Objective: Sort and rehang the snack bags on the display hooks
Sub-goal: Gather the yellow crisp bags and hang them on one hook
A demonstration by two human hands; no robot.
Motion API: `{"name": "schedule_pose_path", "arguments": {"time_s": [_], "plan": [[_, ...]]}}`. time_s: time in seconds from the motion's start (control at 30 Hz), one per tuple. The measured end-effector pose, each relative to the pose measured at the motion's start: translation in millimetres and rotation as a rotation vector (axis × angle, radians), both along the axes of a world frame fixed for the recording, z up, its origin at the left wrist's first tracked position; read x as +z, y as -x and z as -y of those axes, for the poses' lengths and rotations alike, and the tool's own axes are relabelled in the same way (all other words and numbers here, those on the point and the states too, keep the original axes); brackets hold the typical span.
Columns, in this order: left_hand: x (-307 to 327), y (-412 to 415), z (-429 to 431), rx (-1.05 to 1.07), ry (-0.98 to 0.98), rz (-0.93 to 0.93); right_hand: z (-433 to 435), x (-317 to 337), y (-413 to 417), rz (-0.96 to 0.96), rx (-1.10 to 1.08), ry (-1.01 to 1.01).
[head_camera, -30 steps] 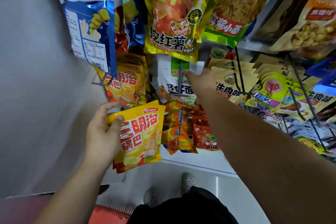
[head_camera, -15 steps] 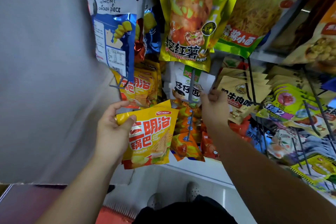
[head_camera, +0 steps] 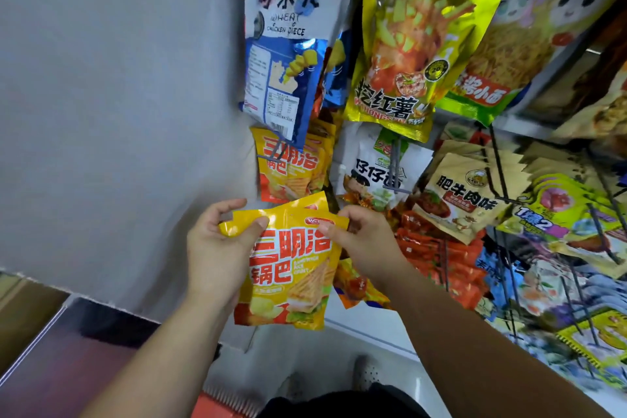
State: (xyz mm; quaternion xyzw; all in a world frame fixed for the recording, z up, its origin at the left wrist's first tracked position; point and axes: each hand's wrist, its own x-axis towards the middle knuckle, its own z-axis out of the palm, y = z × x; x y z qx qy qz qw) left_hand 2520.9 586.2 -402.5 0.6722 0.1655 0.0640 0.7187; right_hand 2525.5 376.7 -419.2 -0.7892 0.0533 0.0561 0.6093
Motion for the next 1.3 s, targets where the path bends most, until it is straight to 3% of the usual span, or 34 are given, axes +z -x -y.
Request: {"name": "schedule_pose_path", "arguments": {"time_s": [0.17,0.33,0.47,0.67,0.8,0.9,1.3], "plan": [[-1,5,-15,-0.089,0.042,-0.005,-8,8,-10,-0.025,0.093,0.054],[-4,3,-25,0.010,0.072,-0.003,-12,10,-21,-0.059,0.090,0.125],[-12,1,-30,0.003,-0.005,0.015,-9,9,-23,-0.036,0.082,0.231],[-29,-4,-39,0.082,-0.154,-0.034,12,1,-39,-0.074,-0.200,0.258],[-36,-3,-42,0.128,-0.288,-0.045,12,2,-52,-0.118,-0.234,0.337],[-38,-4,-44,0.161,-0.334,-0.054,5,3,-59,-0.173,-0.238,0.159],[-37,25,-45,0.211,-0.654,-0.040,-25,-5,-93,0.065,0.064,0.173]]}}
